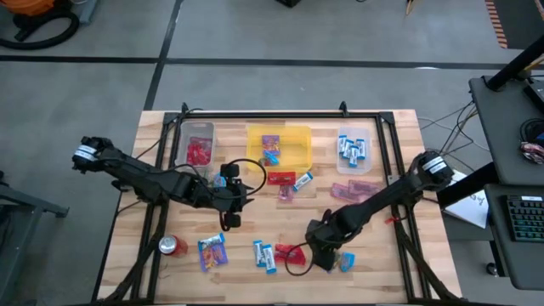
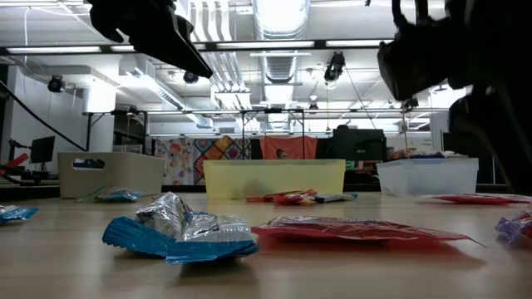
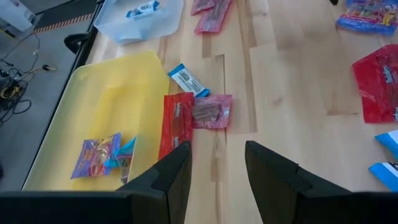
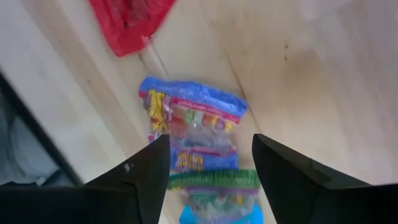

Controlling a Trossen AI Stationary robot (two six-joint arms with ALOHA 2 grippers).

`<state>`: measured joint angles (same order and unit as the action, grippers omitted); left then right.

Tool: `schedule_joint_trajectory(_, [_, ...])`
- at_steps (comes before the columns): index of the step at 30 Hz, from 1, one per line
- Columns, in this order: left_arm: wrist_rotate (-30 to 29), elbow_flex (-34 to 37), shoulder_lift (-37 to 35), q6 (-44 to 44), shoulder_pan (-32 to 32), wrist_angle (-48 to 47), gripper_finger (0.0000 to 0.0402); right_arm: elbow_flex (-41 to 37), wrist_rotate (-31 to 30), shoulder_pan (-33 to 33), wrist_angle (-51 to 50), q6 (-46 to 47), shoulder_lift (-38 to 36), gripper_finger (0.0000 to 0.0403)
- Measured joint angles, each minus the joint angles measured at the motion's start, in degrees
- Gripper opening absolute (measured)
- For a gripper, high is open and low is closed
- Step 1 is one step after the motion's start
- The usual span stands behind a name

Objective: Sort candy
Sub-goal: Put the violet gummy into the yellow bin

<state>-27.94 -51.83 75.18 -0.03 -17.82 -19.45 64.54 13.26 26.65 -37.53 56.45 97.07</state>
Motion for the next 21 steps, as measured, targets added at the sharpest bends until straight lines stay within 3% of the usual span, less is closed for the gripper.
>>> schedule_joint_trajectory(12, [0.0, 0.2, 0.0, -0.5, 0.0, 0.0, 0.0134, 1.6, -1.9, 0.0, 0.5, -2.7, 6.4, 0.0212])
schedule_joint_trajectory(21, [0.0, 0.2, 0.0, -0.5, 0.0, -0.1, 0.0134, 1.6, -4.7, 0.0, 1.0, -2.6, 6.5, 0.0107])
